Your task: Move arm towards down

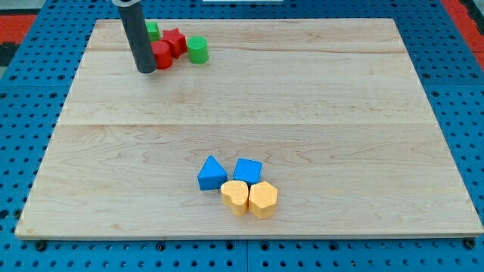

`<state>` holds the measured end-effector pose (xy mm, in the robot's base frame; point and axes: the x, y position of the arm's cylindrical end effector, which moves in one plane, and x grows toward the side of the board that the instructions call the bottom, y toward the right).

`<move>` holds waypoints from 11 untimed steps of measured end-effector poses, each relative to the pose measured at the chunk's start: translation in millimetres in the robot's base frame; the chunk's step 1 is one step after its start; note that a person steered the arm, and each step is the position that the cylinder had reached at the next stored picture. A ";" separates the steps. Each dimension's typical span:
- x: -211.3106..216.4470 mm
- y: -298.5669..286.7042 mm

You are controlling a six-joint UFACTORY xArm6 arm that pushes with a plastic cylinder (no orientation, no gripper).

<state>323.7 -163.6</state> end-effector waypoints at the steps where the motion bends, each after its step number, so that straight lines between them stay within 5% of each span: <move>1: 1.2 0.0; 2: 1.2 0.0; 4: 114.3 -2.8; 5: 168.9 41.0; 11: 185.9 43.2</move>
